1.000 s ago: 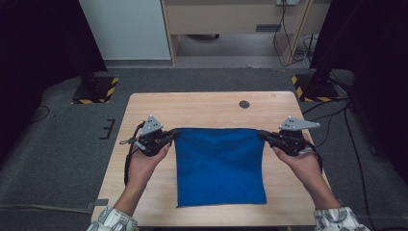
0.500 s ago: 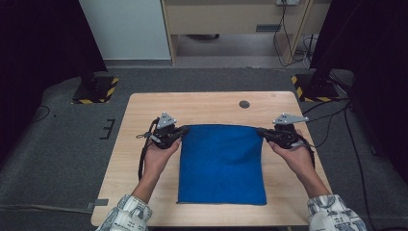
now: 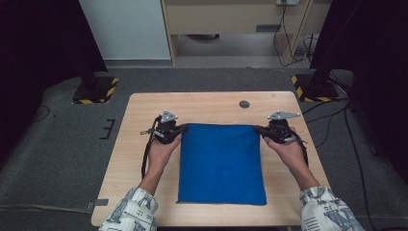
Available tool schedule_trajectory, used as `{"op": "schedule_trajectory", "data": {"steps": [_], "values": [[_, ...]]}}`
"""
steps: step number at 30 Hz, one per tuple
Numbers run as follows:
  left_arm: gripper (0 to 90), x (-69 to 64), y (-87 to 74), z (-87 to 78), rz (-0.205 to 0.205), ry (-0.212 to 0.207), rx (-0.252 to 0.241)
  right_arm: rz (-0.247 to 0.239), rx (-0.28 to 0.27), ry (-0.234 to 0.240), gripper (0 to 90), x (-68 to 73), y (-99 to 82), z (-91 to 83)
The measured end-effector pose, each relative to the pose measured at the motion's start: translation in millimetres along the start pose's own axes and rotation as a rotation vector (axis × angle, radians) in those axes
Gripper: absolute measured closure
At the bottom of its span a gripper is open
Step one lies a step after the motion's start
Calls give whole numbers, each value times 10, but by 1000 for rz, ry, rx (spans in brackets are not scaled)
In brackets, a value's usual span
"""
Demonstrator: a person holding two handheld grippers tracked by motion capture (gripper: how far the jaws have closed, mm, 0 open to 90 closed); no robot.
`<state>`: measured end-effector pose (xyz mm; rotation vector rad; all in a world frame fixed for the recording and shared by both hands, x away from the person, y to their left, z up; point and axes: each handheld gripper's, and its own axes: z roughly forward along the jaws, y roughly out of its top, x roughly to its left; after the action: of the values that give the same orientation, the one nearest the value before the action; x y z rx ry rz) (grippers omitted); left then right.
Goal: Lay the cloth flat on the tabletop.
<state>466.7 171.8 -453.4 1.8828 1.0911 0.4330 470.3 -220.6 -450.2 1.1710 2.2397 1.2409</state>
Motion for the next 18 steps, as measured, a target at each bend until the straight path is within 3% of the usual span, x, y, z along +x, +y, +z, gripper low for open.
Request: {"op": "schedule_trajectory", "data": {"steps": [7, 18], "values": [[861, 10, -12, 133, 5, 11, 35, -14, 38, -14, 880, -13, 52, 148], [862, 112, -38, 333, -29, 42, 60, 34, 77, -57, 880, -193, -12, 364]]}}
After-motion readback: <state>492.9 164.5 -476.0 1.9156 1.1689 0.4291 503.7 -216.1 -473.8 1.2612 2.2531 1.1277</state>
